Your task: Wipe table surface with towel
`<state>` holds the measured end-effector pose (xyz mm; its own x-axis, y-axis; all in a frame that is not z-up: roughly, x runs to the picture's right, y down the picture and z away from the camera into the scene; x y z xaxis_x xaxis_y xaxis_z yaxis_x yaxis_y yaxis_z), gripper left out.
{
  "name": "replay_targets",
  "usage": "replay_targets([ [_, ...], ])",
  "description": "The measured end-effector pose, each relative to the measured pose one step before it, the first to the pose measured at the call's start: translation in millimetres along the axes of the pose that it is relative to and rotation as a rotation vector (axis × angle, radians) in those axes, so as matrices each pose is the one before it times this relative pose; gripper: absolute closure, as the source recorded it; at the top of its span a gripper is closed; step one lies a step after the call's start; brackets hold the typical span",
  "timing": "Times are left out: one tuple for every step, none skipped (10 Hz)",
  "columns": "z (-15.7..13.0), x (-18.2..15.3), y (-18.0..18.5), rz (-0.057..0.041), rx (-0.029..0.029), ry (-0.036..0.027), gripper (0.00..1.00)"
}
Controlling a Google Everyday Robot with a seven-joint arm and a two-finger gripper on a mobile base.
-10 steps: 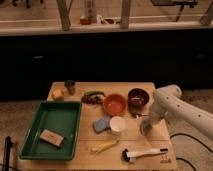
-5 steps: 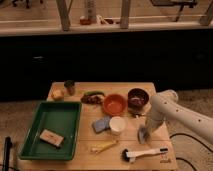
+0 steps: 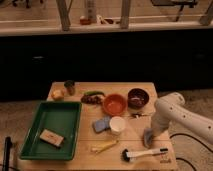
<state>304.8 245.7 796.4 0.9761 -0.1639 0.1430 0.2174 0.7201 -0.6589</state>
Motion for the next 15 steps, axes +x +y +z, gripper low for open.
replay_targets([
  [-2.03,20.18,-8.27,0.03208,0.01248,0.02315,1.00],
  [-1.32,5.65,-8.98,0.01107,0.00934,0.00530,1.00],
  [-0.81,4.32,-14.05,0.00358,0.01156,0.00677,1.00],
  [-0.21,0.09,-15.76,-0.01051,0.00822,0.00068,1.00],
  [0.24,-4.62,-7.00,-0.01246,0.00179,-0.00283,1.00],
  [1.31,-12.59,-6.11,-0.02593,-0.00095,-0.01076,1.00],
  [1.47,-13.68,-2.87,-0.03205,-0.00231,-0.01067,1.00],
  [2.22,-15.68,-0.49,-0.03511,-0.00545,-0.01507,1.00],
  [3.14,-17.59,-1.13,-0.04233,-0.00469,-0.01932,1.00],
  [3.58,-14.14,-0.74,-0.03482,-0.00548,-0.01688,1.00],
  [7.61,-16.32,4.43,-0.03585,-0.01371,-0.02395,1.00],
  [4.03,-7.80,7.16,-0.01038,-0.01369,-0.01102,1.00],
  [1.56,-3.60,6.69,-0.00278,-0.00781,-0.00505,1.00],
  [-1.85,2.08,10.32,0.01317,-0.00733,0.00503,1.00],
  [-2.18,3.64,6.47,0.00973,-0.00202,0.00451,1.00],
])
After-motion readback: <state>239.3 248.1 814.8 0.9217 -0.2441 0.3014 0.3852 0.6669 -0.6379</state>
